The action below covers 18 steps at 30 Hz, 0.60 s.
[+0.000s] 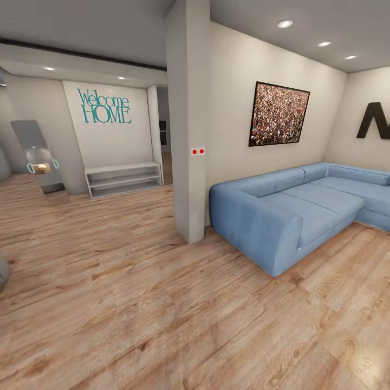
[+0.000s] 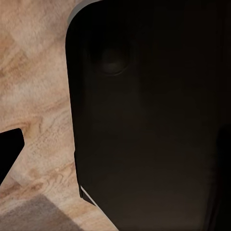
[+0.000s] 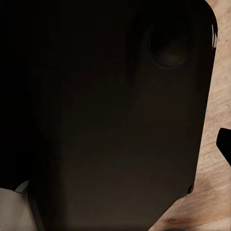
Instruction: Put the three can of soda from the living room inside the tash can in the kitchen.
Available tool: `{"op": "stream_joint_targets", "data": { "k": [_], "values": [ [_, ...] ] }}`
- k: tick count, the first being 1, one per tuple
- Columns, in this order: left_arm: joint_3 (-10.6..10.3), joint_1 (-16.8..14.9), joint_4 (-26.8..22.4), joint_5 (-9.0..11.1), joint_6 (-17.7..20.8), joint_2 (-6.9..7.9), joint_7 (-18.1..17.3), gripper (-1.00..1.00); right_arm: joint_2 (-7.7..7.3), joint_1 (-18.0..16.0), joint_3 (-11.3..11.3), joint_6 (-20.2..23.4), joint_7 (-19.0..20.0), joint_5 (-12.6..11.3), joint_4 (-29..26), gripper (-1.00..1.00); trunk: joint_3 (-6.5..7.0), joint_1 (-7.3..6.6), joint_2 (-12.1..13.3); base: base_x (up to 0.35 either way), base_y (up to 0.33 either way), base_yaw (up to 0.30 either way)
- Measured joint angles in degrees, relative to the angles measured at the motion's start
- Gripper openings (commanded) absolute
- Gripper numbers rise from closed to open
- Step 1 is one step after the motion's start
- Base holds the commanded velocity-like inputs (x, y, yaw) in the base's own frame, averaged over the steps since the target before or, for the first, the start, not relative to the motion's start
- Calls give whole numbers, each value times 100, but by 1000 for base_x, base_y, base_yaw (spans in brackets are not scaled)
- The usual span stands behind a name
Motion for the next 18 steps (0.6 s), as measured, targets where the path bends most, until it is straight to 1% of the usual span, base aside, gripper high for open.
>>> {"op": "stream_joint_targets", "data": {
  "k": [18],
  "values": [
    [0,0,0,-2,-1,0,0,100,4,0,0,5,5,0,0,100,0,0,0,0,0,0]
  ]
}}
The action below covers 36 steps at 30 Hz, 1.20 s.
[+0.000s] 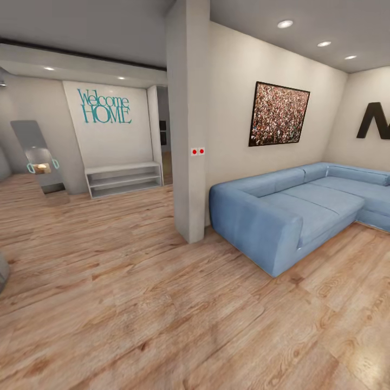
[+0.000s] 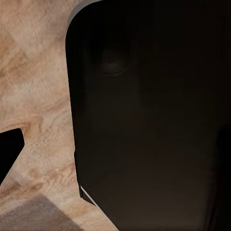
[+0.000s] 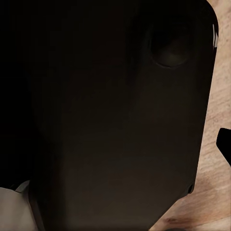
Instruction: Put the three can of soda from the living room inside the tash can in the kitchen.
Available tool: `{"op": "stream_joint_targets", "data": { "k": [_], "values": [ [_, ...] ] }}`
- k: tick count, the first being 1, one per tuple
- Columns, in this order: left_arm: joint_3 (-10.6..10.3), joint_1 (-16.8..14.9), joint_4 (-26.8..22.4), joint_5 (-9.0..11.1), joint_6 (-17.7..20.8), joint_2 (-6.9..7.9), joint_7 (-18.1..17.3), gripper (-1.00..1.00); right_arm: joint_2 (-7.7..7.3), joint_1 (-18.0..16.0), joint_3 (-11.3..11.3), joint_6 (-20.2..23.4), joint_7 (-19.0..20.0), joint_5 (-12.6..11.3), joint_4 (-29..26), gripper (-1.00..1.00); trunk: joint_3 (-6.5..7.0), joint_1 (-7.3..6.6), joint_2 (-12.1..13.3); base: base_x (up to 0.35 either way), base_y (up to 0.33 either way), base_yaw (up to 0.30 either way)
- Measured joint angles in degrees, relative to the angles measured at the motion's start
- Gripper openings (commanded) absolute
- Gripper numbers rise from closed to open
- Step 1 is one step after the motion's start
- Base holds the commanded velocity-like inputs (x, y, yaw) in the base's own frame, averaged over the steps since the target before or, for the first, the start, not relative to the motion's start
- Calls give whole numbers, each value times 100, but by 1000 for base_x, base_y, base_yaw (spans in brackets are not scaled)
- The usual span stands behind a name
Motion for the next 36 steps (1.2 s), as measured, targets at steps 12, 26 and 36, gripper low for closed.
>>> {"op": "stream_joint_targets", "data": {
  "k": [12,26,36],
  "values": [
    [0,0,-1,3,-6,0,-5,100,7,0,3,6,43,0,4,100,0,0,0,0,0,-171],
    [5,0,-6,3,-13,0,-6,100,2,0,9,18,284,0,9,100,0,0,0,0,0,-280],
    [8,-1,-8,3,-19,0,-10,100,1,0,22,19,298,8,9,100,0,0,0,0,0,-285]
  ]
}}
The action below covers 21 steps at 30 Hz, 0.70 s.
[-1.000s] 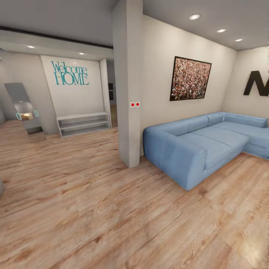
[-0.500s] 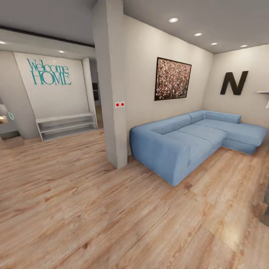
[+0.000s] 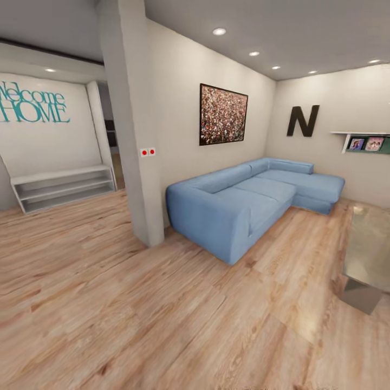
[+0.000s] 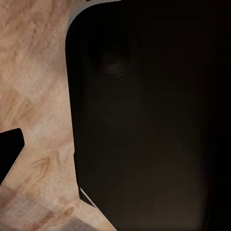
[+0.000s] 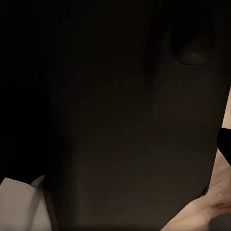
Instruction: Put the three can of soda from the living room inside the tash can in the kitchen.
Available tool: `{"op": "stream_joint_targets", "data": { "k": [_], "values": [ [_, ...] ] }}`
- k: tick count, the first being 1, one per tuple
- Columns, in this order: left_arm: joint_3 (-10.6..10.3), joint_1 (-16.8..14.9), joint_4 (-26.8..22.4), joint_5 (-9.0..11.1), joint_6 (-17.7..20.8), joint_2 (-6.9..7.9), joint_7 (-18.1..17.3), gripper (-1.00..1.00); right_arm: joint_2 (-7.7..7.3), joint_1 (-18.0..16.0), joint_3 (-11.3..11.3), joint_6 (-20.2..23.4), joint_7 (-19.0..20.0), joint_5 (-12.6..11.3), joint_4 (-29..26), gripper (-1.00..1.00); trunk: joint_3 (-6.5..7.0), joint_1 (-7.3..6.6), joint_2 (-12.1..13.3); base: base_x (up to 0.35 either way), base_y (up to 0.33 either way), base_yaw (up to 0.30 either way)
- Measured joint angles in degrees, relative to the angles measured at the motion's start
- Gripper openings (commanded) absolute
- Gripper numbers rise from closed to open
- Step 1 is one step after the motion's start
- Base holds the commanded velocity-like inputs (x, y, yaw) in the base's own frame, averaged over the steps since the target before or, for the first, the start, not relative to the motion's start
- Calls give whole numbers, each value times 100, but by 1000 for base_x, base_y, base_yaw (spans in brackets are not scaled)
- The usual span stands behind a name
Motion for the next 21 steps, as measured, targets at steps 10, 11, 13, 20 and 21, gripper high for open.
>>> {"op": "stream_joint_targets", "data": {
  "k": [10,11,13,20,21],
  "values": [
    [0,1,0,0,-5,0,-4,100,-1,0,4,0,2,1,0,100,0,0,0,0,0,-286],
    [0,1,0,0,-5,0,-4,100,-1,0,4,0,2,1,0,100,0,0,0,0,0,-286],
    [0,-1,0,0,-5,0,-4,100,-1,0,5,0,2,1,0,100,0,0,0,0,0,-286],
    [0,1,0,0,-5,0,-5,100,-2,0,6,0,2,1,0,100,0,0,0,0,0,-286],
    [0,1,0,0,-5,0,-5,100,-1,0,6,0,2,1,0,100,0,0,0,0,0,-286]
  ]
}}
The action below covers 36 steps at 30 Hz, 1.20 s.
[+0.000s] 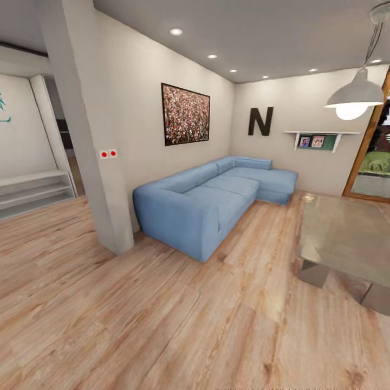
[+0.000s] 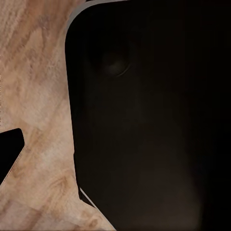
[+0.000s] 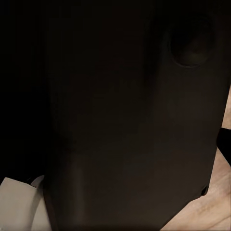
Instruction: Put the three can of soda from the living room inside the tash can in the kitchen.
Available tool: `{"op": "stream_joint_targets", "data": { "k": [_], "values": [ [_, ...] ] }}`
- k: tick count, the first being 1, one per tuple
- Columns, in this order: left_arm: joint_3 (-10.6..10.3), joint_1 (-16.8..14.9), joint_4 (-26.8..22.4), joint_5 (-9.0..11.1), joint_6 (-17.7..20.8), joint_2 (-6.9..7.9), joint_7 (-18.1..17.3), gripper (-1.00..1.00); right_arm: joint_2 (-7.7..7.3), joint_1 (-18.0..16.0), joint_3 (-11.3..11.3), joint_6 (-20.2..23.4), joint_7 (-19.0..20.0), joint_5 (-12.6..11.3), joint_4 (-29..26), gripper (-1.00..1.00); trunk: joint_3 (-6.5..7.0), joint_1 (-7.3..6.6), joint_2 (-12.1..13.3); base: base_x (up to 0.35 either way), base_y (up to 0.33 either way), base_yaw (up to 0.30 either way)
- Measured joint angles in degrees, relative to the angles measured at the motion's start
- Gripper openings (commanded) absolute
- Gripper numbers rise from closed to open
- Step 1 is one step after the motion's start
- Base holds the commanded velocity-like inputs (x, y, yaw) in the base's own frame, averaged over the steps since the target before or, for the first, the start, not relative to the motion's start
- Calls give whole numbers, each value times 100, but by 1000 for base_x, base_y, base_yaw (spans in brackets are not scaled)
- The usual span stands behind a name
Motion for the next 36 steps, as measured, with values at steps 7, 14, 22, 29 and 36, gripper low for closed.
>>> {"op": "stream_joint_targets", "data": {
  "k": [7,14,22,29,36],
  "values": [
    [0,-3,0,0,0,0,0,100,0,0,3,0,0,0,0,100,0,0,0,0,0,-286],
    [0,0,0,-2,-2,0,0,100,-2,0,7,0,4,0,4,100,0,0,0,0,0,-286],
    [0,0,0,0,-141,0,0,100,0,0,7,0,8,10,8,100,0,0,0,-9,14,-286],
    [0,-2,0,0,-155,0,-6,100,0,0,8,0,9,16,7,100,0,0,0,-100,110,-286],
    [0,-1,0,-8,-158,0,-16,100,-4,0,14,0,9,17,3,100,0,0,0,-149,170,-286]
  ]
}}
